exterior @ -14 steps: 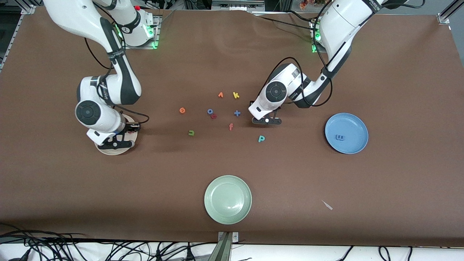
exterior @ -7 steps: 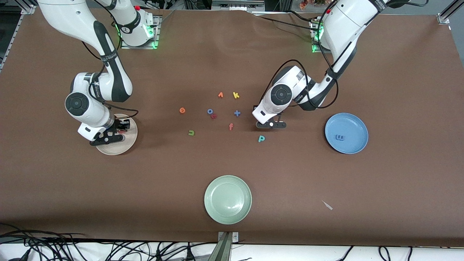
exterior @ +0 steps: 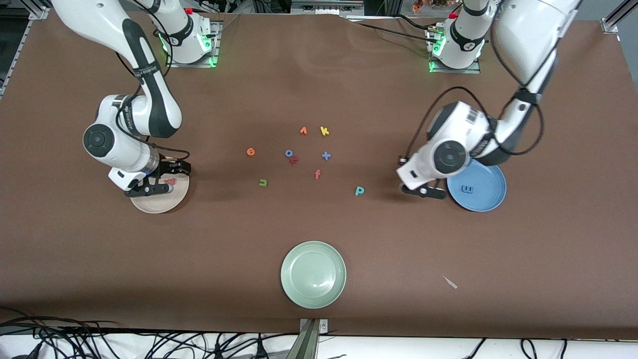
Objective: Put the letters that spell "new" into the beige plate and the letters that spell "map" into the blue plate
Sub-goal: 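Reach the orange e with the right gripper while the left gripper reaches the d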
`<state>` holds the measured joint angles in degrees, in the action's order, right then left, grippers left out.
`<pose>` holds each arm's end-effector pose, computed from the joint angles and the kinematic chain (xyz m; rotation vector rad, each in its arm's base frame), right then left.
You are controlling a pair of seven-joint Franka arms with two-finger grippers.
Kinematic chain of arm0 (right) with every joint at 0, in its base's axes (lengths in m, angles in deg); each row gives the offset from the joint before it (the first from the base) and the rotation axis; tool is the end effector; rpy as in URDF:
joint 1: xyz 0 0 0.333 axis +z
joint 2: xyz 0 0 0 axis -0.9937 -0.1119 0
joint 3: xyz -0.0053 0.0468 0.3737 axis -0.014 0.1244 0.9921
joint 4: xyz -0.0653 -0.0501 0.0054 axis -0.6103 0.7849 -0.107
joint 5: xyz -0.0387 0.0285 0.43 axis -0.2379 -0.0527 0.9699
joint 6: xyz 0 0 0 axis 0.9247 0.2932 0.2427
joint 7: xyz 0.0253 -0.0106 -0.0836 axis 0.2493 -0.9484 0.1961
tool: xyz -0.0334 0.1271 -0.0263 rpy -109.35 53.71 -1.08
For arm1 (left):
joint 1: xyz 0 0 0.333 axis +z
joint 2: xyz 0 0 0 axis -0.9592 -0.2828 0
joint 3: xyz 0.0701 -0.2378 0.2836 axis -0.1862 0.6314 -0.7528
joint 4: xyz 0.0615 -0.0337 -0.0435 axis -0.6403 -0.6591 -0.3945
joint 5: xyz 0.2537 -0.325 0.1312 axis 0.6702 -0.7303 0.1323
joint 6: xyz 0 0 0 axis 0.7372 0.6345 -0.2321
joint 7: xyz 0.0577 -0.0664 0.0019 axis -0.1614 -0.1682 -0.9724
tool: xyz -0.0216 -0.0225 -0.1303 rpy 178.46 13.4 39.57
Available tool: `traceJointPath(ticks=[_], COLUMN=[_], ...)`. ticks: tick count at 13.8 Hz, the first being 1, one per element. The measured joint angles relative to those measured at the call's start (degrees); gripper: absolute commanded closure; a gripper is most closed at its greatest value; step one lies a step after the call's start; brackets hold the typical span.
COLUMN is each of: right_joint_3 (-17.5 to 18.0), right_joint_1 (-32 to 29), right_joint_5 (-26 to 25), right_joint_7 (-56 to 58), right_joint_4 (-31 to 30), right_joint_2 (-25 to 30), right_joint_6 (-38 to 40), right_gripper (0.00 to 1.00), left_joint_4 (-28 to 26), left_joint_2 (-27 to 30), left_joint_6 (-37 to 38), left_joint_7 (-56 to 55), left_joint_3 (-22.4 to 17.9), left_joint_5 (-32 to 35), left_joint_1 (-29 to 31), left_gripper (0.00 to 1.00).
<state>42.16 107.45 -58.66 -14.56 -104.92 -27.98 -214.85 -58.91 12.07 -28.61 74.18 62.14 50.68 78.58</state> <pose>0.6038 0.0839 0.2360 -3.1180 -0.1684 0.1555 0.6217 -0.1909 0.2503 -2.9956 0.3208 0.4926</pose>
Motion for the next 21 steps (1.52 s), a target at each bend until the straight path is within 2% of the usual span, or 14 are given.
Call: traceJointPath(ticks=[1, 2, 3, 4, 7, 9, 13, 18, 21], right_joint_3=[1.37, 2.9, 4.49, 6.15, 10.15, 12.39, 16.69, 17.39, 17.39], right_joint_1=[0.07, 0.18, 0.27, 0.31, 0.43, 0.42, 1.14, 6.27, 7.37], right_joint_5=[0.03, 0.05, 0.06, 0.06, 0.06, 0.07, 0.07, 0.07, 0.07], right_joint_7=[-2.41, -5.31, -8.26, -11.07, -17.5, -20.9, -28.31, -34.12, -35.05], right_joint_4=[-0.04, -0.12, -0.27, -0.58, -2.17, -5.08, -11.07, -13.89, -13.91], right_joint_2=[0.46, 0.9, 1.29, 1.65, 2.64, 3.46, 3.93, 1.58, -0.9], right_joint_6=[0.16, 0.27, 0.35, 0.35, -0.49, -4.86, -13.94, -20.52, -23.29], right_gripper=[0.0, 0.0, 0.0, 0.0, 0.0, 0.0, 0.0, 0.01, 0.09], left_joint_4=[-0.1, -0.27, -0.48, -0.69, -1.02, -0.97, 1.93, 8.64, 9.68], left_joint_2=[-0.04, -0.05, -0.05, -0.1, -0.81, -0.88, -0.82, -4.19, -8.72], left_joint_6=[0.27, 0.4, 0.45, 0.49, 0.49, 0.47, 0.02, -0.73, -7.96], left_joint_7=[2.79, 5.92, 8.74, 10.84, 12.86, 12.86, 10.09, -7.0, -13.53], left_joint_3=[-0.02, -0.06, -0.11, -0.15, -0.15, 0.42, 4.69, 5.49, 5.37], left_joint_5=[2.51, 3.75, 4.13, 4.16, 4.16, 4.16, 4.14, 2.98, 2.92], left_joint_1=[2.38, 4.79, 6.98, 8.95, 11.53, 11.43, 10.39, 0.45, -6.01], left_gripper=[0.88, 0.73, 0.32, 0.0, 0.0, 0.0, 0.0, 0.0, 0.0])
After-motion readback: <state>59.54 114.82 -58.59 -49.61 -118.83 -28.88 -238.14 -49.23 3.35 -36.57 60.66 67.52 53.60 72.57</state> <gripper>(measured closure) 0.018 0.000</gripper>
